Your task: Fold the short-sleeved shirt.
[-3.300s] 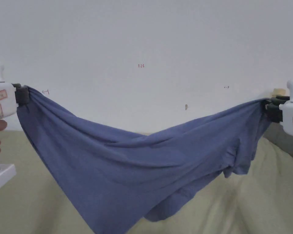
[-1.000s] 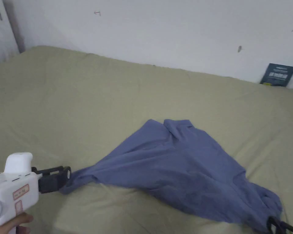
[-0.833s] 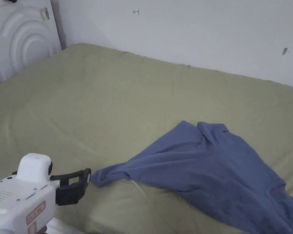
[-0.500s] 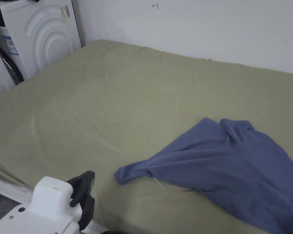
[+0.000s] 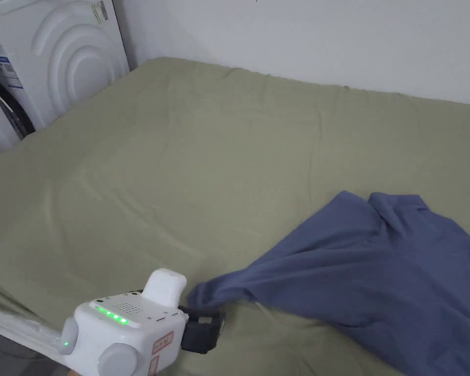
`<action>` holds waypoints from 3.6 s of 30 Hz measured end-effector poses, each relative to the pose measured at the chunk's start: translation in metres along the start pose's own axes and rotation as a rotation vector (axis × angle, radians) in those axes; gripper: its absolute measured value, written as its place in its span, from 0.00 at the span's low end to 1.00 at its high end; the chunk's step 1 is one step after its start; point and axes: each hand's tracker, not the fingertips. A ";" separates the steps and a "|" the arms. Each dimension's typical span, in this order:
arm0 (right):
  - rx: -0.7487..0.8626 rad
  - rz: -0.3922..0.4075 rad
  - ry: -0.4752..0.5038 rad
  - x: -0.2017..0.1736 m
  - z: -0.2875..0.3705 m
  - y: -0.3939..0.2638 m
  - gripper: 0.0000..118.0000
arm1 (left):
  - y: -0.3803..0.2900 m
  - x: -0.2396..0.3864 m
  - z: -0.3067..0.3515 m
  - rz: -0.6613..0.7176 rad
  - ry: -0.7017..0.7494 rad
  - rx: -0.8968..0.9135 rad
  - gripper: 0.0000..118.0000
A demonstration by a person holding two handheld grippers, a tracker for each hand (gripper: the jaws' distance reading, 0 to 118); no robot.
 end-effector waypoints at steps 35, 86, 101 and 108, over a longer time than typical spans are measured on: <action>-0.545 0.046 0.167 0.062 -0.381 -0.018 0.73 | 0.028 0.031 -0.015 0.055 -0.070 0.031 0.05; 0.105 0.006 -0.028 0.163 -0.155 0.350 0.03 | 0.354 0.073 0.185 0.054 -0.117 0.622 0.04; 0.328 -0.167 -0.053 0.196 -0.205 0.450 0.03 | 0.488 0.096 0.228 0.048 0.068 0.794 0.04; 0.312 -0.122 -0.081 0.209 -0.269 0.440 0.03 | 0.510 0.106 0.171 0.077 0.079 0.815 0.04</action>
